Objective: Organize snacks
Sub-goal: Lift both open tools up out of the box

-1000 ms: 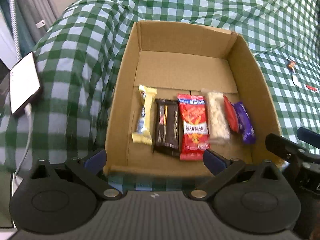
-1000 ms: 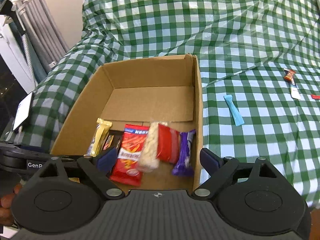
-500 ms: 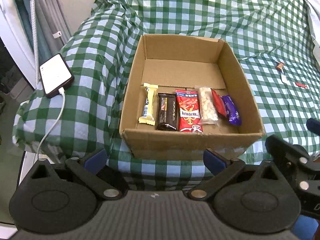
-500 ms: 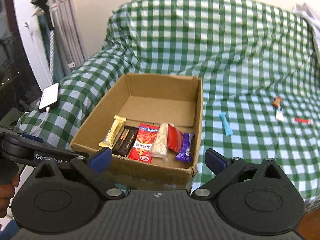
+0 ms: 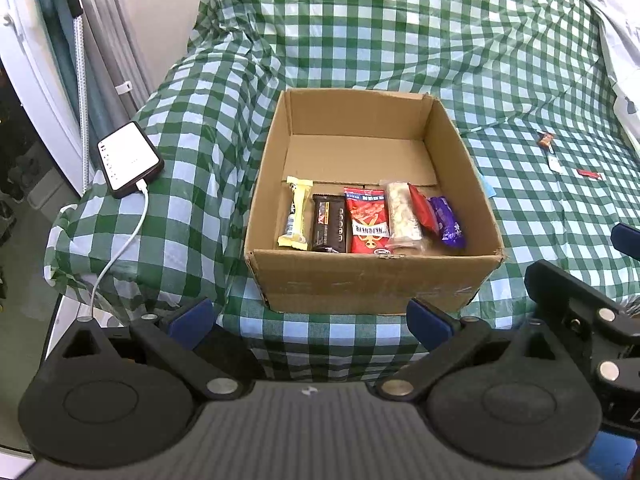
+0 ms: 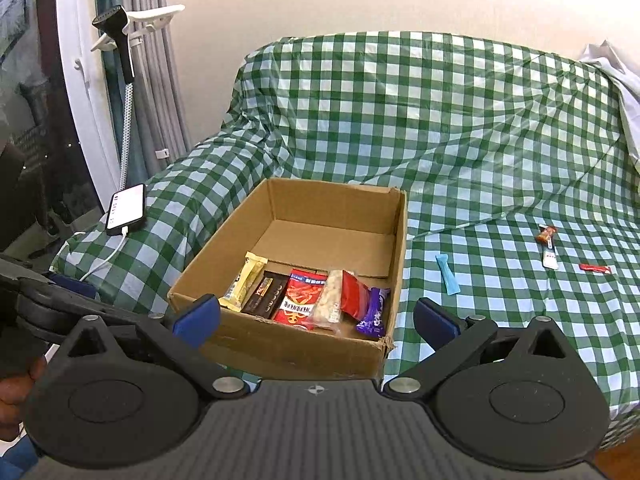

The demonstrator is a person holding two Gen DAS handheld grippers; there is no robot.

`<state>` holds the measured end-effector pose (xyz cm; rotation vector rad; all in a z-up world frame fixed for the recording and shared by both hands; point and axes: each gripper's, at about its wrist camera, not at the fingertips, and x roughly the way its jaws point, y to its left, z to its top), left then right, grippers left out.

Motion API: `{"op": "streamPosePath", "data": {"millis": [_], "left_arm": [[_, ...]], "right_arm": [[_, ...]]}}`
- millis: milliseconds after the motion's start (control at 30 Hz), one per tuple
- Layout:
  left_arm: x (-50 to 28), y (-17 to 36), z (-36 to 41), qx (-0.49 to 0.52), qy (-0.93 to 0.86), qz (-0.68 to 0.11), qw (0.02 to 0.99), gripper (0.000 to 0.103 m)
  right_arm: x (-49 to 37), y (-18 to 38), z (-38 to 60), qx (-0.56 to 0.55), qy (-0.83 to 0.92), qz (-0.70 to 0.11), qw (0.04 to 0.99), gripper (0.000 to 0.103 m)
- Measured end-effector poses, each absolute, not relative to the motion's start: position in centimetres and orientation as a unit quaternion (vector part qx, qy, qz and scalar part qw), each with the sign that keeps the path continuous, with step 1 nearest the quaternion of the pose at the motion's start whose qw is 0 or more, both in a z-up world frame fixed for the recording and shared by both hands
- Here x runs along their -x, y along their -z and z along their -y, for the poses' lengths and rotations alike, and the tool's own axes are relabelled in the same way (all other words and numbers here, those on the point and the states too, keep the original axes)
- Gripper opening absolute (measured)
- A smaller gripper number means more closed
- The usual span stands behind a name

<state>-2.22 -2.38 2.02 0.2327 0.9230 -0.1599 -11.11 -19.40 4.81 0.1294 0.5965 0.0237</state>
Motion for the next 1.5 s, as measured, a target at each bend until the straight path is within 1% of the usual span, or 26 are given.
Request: {"op": "streamPosePath", "data": {"millis": [667,1033,1300,1500], "left_arm": [[2.7,-2.5,2.5,-0.118,0.077,-0.438,0.888,0.103],[1.6,-2.0,4.0,-0.135,0.076,-0.447,0.881,0.103],[-1.0,-1.8,9.1,-0.162,0.098,-0.453,0.871,0.103],[-4.2,-1.6,15.4,-0.168,0.136,-0.467,0.857,0.103]], "right_arm": [[11.9,-5.2,18.7,-0.057,-0.015,-0.285,0.957,0.102],[11.6,-4.9,19.6,-0.073,-0.013,-0.290,0.954,0.102],[11.0,-3.3,24.1,-0.107,0.023,-0.299,0.948,0.102],[10.4,-1.3,30.3,-0.141,0.084,-0.306,0.938,0.102]]}}
